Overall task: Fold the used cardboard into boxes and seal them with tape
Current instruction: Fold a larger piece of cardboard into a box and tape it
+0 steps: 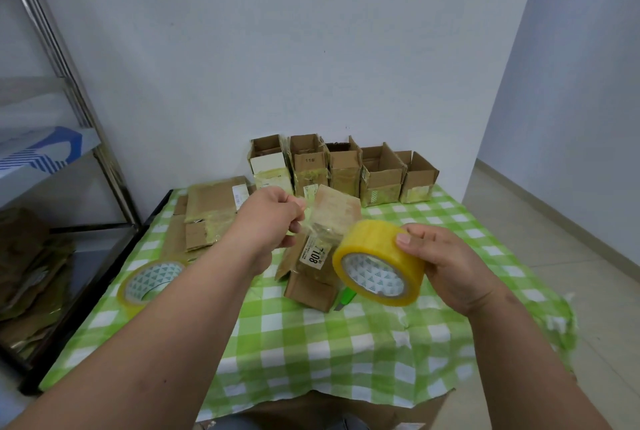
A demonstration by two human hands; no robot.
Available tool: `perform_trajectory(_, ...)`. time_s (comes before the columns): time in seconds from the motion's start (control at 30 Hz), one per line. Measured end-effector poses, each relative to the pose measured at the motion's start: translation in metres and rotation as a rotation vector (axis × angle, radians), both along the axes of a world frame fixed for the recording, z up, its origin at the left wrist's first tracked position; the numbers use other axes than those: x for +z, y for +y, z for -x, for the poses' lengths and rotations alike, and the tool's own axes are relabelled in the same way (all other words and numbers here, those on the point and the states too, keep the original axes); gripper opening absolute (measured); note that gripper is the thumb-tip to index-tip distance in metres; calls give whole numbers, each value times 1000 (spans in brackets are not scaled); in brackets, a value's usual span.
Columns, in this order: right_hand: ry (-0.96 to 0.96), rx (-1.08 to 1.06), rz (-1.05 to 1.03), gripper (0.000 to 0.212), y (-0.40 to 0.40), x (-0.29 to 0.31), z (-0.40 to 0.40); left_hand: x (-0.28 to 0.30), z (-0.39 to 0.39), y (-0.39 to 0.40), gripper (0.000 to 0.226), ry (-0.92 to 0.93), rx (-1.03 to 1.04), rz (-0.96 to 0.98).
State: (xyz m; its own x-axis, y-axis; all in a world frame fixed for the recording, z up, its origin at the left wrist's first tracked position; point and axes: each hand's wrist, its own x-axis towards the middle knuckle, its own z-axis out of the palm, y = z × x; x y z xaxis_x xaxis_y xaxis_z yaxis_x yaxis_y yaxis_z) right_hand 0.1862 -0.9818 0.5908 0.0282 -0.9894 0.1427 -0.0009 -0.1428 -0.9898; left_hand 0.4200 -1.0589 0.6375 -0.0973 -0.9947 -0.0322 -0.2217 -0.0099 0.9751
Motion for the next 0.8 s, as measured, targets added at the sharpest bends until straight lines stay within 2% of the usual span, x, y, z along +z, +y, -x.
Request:
perform_trajectory(0.07,16,-54,-22,46,0,2,9,5,-4,-7,15,28,31,4)
perform_trajectory(0.17,74,-141,-59,78,-7,5,22,8,-6,-15,14,32,39,-16)
perform_trajectory(0.43,352,-260,-244,38,-41,18,31,-7,3,-41,6,41,77,-198)
perform_trajectory(0.6,432,-305,-352,28,-50,17,24,-14,4,-52,9,18,86,-270)
perform_trajectory(0.8,489,-288,-463,31,-54,11,17,-33,3,-56,19,-11,100,-369)
